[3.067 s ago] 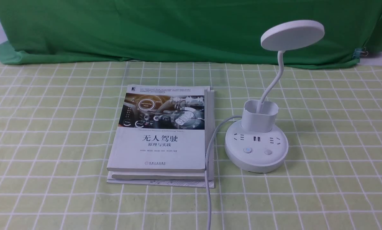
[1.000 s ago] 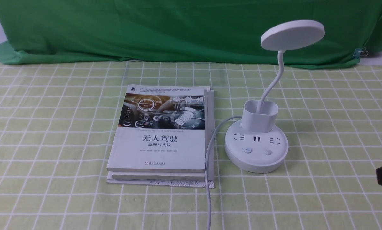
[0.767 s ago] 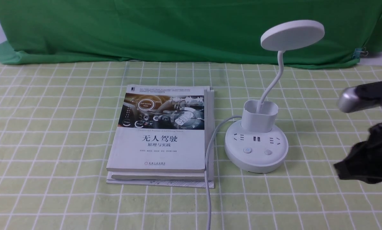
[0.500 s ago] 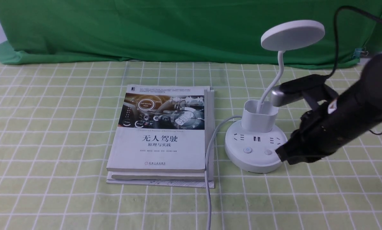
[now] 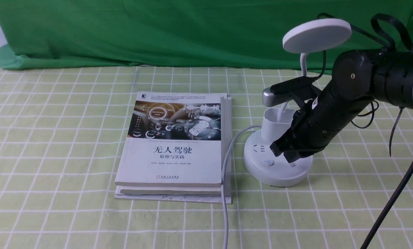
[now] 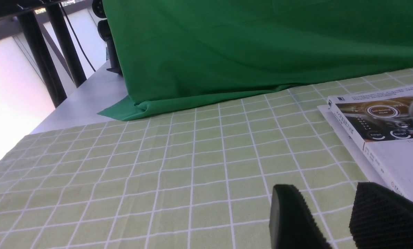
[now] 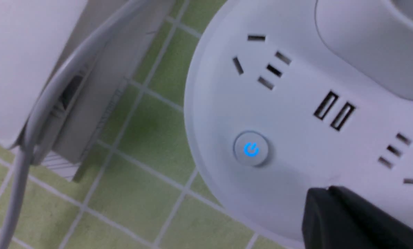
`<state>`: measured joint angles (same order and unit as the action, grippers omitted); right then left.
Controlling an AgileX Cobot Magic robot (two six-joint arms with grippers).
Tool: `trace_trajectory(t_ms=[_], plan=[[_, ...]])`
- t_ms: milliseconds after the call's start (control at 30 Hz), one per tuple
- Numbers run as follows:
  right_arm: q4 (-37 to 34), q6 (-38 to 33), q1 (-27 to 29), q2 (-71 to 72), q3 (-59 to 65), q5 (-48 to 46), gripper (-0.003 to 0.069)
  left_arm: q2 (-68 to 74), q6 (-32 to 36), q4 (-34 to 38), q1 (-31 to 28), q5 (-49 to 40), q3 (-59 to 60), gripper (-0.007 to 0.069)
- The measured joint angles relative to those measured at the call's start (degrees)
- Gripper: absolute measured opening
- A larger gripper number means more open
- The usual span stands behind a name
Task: Turn on the table lamp on the green coffee tablecloth with your hand.
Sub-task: 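Press the button on the base of the white desk lamp with the right gripper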
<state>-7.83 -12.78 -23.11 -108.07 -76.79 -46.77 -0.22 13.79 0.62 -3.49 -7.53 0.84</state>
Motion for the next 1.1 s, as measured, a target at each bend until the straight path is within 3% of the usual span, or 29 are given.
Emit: trace_trajectory(t_ms=[1100], plan=[[2.9, 3.0, 0.0, -1.4, -0.1, 0.3, 0.0031, 0.0, 0.0, 0.0, 0.0, 0.0, 0.0, 0.0241]])
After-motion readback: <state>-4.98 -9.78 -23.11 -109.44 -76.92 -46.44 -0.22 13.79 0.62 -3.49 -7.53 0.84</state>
